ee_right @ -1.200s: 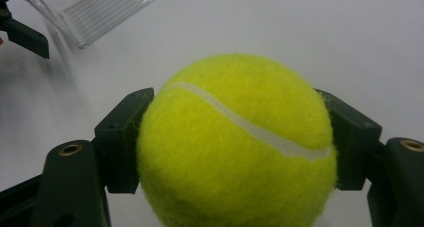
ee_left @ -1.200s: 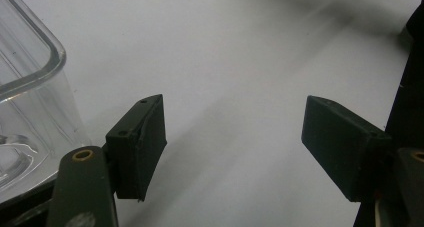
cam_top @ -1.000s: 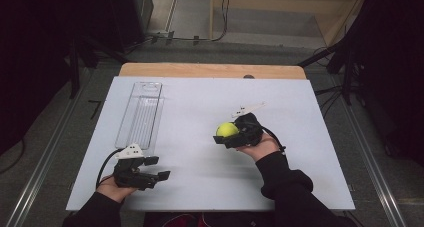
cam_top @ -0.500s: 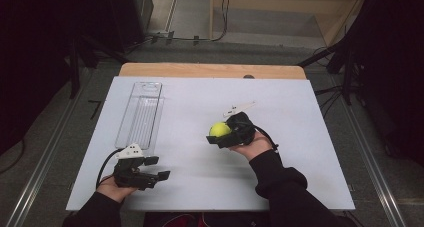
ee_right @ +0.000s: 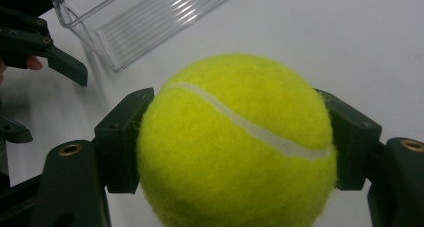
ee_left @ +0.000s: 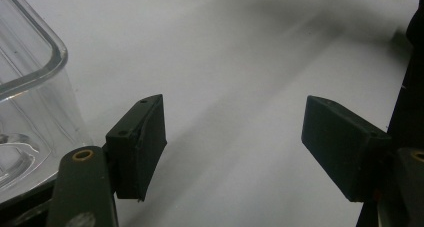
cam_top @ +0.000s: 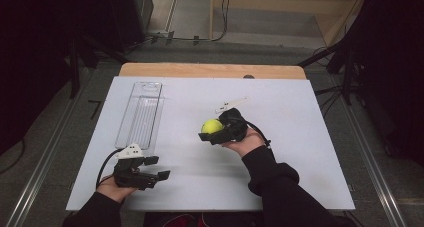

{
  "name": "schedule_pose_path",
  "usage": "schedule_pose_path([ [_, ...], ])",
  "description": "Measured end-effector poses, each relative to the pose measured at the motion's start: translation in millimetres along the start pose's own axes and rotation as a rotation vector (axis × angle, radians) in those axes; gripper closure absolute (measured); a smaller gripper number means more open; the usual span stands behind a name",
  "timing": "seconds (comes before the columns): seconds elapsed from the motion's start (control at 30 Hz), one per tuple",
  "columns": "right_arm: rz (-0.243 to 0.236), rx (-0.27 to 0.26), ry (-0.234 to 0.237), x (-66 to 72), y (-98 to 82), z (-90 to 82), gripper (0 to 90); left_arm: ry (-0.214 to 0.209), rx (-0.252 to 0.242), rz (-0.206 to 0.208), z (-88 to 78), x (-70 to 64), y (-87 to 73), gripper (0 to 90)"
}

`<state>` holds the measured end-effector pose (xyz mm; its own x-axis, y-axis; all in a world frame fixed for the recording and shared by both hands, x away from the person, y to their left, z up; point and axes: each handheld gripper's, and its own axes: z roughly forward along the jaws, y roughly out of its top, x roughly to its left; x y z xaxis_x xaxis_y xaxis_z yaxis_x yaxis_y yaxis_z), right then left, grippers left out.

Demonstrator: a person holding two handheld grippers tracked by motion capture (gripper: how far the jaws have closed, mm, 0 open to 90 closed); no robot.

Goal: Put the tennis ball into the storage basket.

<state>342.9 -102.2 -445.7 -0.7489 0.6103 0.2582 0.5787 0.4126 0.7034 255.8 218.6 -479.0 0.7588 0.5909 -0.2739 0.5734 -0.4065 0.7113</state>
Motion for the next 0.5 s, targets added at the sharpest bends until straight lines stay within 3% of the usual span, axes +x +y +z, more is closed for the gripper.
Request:
schedule_pose_path([
  [0.5, -0.008, -0.011, 0.022, 5.6, 19.8, 13.3, 23.9, -0.001, 0.008, -0.001, 0.6, 0.1, -0.3, 26.2],
])
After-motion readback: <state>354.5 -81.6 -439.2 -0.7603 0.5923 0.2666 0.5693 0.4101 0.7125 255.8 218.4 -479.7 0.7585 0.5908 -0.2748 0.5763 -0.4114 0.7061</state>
